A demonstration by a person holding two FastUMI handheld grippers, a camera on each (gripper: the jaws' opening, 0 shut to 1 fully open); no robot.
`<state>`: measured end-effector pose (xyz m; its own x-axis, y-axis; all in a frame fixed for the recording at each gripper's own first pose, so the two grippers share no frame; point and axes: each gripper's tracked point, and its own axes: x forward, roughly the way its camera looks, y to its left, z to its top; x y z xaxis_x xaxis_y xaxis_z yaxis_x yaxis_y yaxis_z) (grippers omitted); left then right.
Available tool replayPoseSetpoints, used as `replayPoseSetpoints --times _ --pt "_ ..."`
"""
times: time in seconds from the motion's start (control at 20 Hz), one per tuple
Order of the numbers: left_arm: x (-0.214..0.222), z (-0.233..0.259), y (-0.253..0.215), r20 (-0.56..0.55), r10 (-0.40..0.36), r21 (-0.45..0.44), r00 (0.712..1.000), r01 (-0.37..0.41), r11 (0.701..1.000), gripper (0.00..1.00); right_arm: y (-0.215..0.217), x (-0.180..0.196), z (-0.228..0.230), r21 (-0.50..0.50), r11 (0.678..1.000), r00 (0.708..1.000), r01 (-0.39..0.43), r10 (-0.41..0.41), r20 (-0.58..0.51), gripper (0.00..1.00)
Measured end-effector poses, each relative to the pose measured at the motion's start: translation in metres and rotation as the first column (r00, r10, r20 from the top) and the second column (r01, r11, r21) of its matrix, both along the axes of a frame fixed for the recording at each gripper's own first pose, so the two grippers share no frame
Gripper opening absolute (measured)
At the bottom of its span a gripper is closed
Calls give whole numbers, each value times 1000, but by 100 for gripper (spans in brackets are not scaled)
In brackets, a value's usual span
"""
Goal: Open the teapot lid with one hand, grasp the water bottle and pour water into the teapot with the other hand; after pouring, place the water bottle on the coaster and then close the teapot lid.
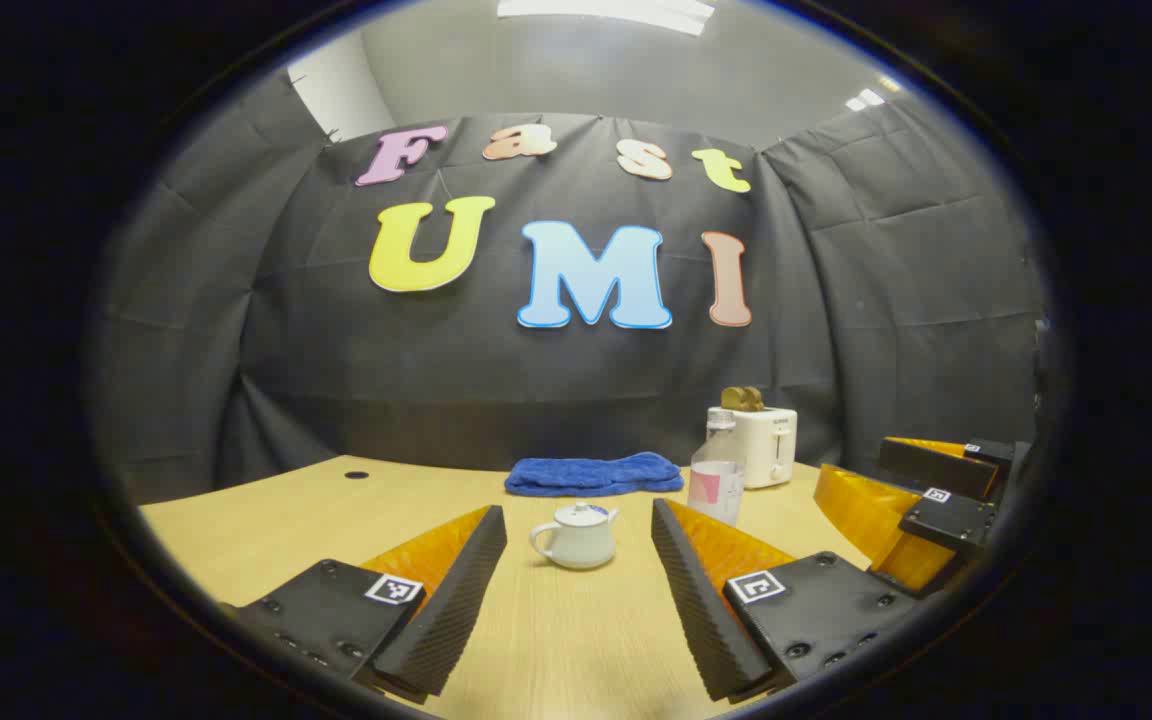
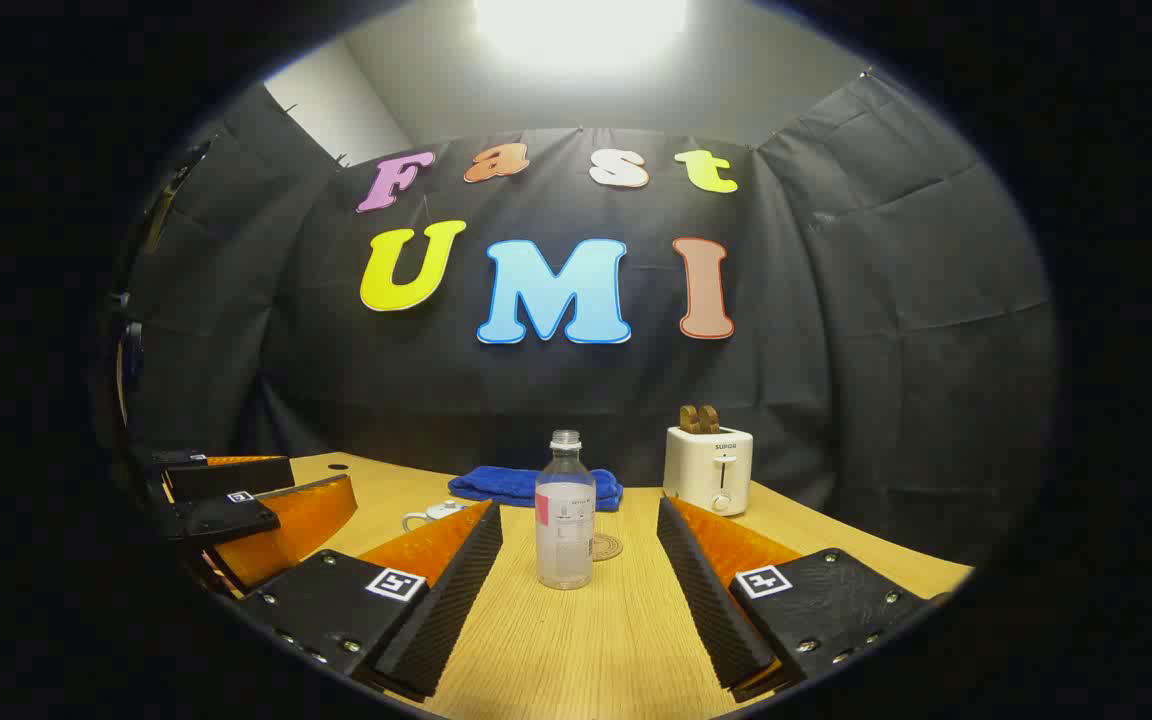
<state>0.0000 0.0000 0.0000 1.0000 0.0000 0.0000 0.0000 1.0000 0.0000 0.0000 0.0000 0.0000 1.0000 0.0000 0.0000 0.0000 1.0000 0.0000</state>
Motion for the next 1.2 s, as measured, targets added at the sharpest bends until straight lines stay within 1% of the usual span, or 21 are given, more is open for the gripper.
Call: replayPoseSetpoints --times 0.15,0.3,0.75,0.95,1.2 --pt "6 -1 1 -3 -12 -20 1000 12 1000 94 -2 4 2 5 1000 1000 15 -15 13 97" --pt "10 -7 6 -17 -6 -19 1000 6 1000 94 -4 4 -1 -16 999 999 38 -37 7 97" --pt "8 -10 4 -29 -15 -9 999 15 1000 94 5 -1 2 -20 1000 1000 23 -23 8 96" --pt "18 -12 0 -25 -36 -16 999 36 999 94 5 8 -4 -14 1000 1000 12 -12 -16 96" --pt "45 -24 0 -64 -74 -25 995 73 997 94 3 31 -6 12 1000 999 -3 4 -50 96"
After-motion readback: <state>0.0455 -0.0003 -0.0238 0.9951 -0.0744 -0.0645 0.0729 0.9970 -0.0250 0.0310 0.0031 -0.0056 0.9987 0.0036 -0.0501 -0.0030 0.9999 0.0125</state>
